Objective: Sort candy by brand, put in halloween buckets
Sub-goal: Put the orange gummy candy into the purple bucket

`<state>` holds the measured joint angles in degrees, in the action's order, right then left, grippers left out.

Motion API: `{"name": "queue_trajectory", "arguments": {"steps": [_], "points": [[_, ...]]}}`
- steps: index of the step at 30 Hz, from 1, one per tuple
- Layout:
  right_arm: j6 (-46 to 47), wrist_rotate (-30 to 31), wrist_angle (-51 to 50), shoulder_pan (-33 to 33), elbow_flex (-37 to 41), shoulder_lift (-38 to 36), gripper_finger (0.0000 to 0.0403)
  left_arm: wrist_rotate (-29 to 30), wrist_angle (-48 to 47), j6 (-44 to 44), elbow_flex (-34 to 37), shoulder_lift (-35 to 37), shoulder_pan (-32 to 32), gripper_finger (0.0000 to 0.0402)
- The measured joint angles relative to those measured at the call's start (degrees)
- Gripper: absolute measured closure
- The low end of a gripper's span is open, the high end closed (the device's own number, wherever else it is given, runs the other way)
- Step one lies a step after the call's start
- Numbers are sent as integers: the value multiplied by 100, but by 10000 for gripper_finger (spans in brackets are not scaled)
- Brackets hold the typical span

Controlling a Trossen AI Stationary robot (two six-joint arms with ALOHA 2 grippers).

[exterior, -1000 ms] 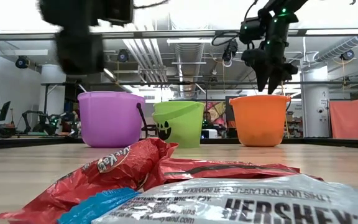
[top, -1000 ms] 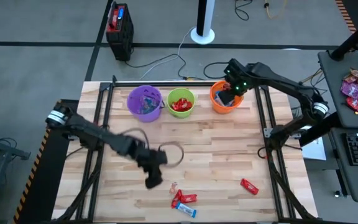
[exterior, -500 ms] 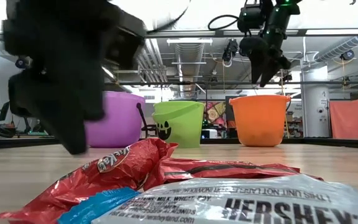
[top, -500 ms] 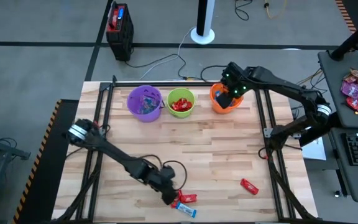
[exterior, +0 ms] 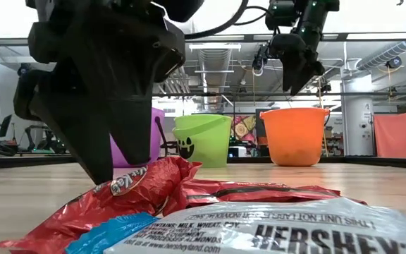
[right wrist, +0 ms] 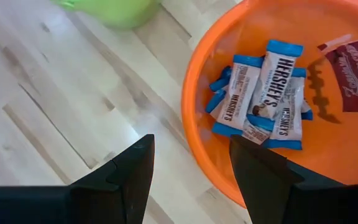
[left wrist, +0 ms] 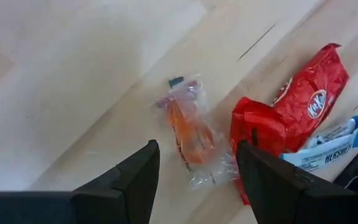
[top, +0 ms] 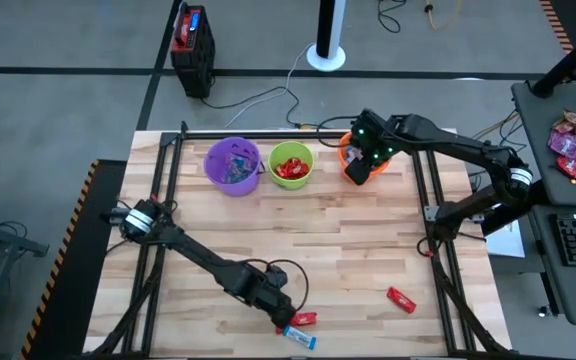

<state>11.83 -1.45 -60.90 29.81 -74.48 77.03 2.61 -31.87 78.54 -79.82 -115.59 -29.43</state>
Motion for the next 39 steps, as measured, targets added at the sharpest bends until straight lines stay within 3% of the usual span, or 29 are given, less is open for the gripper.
{"name": "queue_trajectory", "arguments": {"steps": [15, 19, 28, 35, 39], "points": [[-54, 4, 2, -84, 0, 0, 202, 106, 495, 83, 623, 45, -1, 217], [-54, 7, 15, -84, 0, 0, 202, 250, 294, 81, 621, 33, -1, 256], [-120, 5, 13, -84, 2, 0, 202, 376, -105, -169, 634, 44, 33, 389], [-175, 4, -57, -84, 2, 0, 202, 450, 20, -495, 677, 279, 35, 400], [-205, 3, -81, -82, 2, 0, 202, 528, 78, -708, 666, 793, 10, 401]]}}
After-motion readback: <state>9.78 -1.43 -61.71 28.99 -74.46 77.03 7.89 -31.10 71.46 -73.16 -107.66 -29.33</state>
